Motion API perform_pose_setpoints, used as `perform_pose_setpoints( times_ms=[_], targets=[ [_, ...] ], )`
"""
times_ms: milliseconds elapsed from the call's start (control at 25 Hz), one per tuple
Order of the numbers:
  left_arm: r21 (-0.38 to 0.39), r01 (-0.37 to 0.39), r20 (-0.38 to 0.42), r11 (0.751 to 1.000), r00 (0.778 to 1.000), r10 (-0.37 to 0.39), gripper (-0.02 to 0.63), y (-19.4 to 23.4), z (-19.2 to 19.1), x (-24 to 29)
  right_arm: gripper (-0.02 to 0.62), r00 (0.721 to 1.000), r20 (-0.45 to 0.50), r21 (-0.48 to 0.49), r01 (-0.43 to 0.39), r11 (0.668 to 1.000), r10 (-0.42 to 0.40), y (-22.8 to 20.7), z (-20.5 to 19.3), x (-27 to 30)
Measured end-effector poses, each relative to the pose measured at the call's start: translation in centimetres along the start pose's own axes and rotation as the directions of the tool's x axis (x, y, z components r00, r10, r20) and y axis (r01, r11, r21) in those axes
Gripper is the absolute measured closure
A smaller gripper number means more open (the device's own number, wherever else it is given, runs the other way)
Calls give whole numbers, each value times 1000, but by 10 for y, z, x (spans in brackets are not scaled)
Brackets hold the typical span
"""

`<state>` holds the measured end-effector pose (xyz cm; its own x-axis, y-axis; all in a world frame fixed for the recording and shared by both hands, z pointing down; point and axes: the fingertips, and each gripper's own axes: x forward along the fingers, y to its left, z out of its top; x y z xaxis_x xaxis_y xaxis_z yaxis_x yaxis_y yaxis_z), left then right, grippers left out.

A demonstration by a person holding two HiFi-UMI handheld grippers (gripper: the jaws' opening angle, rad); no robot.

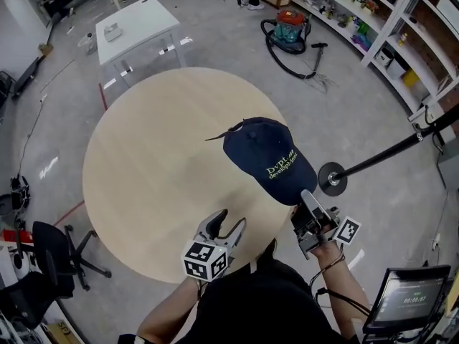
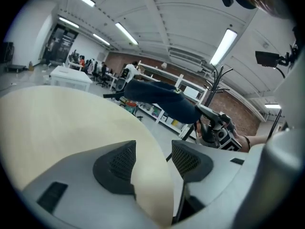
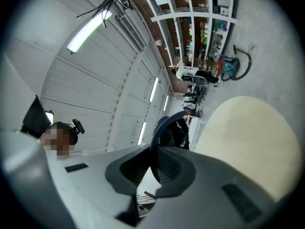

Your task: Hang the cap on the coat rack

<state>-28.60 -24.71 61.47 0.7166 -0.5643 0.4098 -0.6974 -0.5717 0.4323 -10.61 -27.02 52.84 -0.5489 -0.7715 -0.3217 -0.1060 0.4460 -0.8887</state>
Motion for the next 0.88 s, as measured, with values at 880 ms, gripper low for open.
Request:
perform_pose_setpoints(
  times_ms=[880],
  targets=[
    [88, 298, 86, 950, 948, -306, 364, -207, 74, 70, 571, 923, 339, -224, -108, 969, 181, 126, 143, -167]
  ],
)
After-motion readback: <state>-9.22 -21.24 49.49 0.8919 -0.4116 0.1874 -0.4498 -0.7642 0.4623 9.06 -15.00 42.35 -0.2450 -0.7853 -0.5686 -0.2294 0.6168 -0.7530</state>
